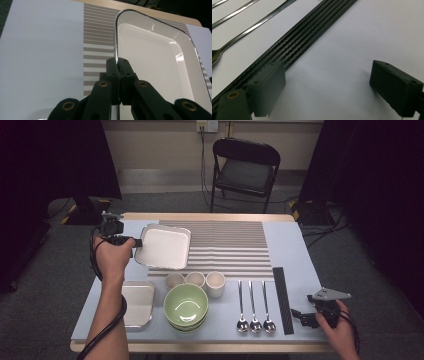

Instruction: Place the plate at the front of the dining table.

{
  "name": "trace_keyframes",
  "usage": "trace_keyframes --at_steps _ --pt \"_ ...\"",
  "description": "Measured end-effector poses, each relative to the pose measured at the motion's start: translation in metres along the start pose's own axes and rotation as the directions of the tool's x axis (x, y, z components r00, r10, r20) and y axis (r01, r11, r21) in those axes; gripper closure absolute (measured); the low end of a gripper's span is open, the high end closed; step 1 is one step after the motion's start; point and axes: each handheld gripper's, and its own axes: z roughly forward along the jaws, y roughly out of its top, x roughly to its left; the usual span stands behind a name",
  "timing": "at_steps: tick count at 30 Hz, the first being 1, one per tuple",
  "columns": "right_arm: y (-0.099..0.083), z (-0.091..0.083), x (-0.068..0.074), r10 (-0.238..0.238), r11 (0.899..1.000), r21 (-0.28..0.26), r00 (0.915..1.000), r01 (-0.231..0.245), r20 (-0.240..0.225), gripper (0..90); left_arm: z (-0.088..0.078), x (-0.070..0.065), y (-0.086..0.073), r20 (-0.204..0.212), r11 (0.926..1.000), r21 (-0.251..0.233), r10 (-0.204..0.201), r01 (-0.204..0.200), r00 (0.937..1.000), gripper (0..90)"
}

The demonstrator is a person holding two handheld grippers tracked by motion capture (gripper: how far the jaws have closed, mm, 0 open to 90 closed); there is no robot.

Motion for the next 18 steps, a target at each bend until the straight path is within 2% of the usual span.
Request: trace_keyframes --at_steps 6,9,12,16,18 --pt "0.0 0.0 0.0 -0.001 1.0 0.0 1.0 0.001 0.0 12.3 0.006 -0.002 0.001 0.008 1.0 0.006 -0.005 0.005 1.0 88.6" --pt "0.0 0.0 0.0 -0.001 1.0 -0.001 1.0 0.001 0.0 12.3 0.009 -0.004 0.001 -0.007 1.0 0.007 0.006 -0.006 1.0 88.6" --pt "0.0 0.0 0.0 -0.002 1.0 -0.002 1.0 0.002 0.0 12.3 0.012 -0.006 0.002 0.014 0.9999 0.01 -0.009 0.009 0.9999 88.6" --pt "0.0 0.0 0.0 -0.002 1.0 -0.002 1.0 0.002 0.001 12.3 0.016 -0.008 0.002 0.012 1.0 0.003 -0.004 0.004 0.9999 88.6" --pt "0.0 0.0 0.0 -0.002 1.0 -0.002 1.0 0.002 0.0 12.3 0.018 -0.008 0.002 0.028 0.9998 -0.004 -0.017 0.017 0.9995 88.6"
